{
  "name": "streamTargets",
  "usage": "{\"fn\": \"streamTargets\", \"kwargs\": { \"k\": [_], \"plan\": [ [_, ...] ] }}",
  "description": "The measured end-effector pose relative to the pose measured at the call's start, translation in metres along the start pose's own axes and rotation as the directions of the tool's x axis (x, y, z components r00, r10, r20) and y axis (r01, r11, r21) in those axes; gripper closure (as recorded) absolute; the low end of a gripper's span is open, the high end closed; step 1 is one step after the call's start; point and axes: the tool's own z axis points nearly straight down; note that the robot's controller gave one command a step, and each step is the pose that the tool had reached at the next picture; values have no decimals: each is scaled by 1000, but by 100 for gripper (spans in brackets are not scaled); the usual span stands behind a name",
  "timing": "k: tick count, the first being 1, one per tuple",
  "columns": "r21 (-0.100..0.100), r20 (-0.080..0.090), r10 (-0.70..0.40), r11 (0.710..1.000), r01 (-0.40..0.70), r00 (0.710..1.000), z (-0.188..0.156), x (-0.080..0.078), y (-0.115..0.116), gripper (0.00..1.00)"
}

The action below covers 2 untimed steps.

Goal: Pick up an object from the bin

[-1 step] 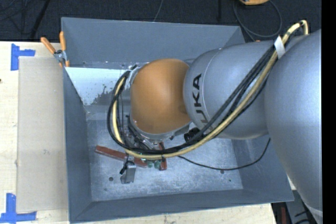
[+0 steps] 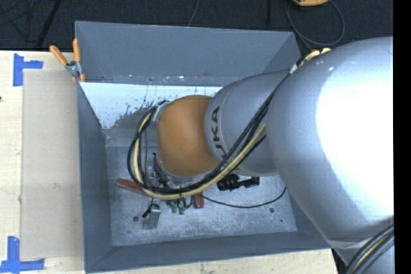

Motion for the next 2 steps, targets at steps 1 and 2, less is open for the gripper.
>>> {"fn": "streamTargets", "kwargs": {
  "k": [1,2],
  "plan": [
    [-4,6,3,1000,-3,1000,-4,-2,1,100],
    [-7,14,34,999,-34,999,-128,-7,-11,100]
  ]
}}
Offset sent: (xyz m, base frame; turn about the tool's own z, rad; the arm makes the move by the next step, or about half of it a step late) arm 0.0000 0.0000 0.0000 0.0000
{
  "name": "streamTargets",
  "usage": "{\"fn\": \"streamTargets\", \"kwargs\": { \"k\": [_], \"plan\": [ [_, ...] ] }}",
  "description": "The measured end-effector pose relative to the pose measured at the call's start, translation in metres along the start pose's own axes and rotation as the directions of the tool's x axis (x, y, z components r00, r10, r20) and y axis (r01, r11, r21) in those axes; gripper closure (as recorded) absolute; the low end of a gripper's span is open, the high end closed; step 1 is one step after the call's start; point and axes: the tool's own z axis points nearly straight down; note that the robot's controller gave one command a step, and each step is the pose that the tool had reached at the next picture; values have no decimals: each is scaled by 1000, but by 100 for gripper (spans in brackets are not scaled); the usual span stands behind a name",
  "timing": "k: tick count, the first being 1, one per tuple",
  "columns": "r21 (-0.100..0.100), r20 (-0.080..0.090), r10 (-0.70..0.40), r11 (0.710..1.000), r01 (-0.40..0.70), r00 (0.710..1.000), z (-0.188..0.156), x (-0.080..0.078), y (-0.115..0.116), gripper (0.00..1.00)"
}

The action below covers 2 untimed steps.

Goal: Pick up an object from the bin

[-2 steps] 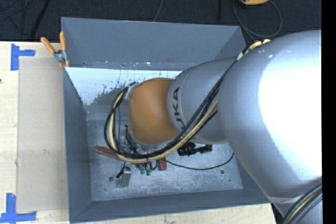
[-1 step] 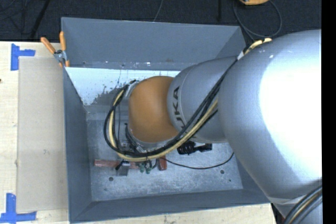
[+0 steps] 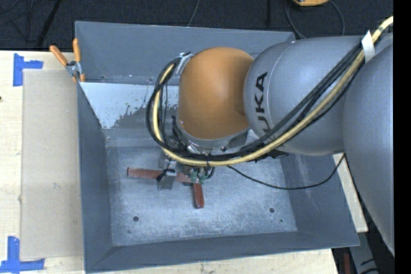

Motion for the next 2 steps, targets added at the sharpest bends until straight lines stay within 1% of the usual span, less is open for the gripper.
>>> {"fn": "streamTargets", "kwargs": {
  "k": [1,2],
  "plan": [
    [2,-2,-146,989,146,989,-4,-66,9,100],
    [0,2,-151,988,151,988,-67,-67,10,100]
  ]
}}
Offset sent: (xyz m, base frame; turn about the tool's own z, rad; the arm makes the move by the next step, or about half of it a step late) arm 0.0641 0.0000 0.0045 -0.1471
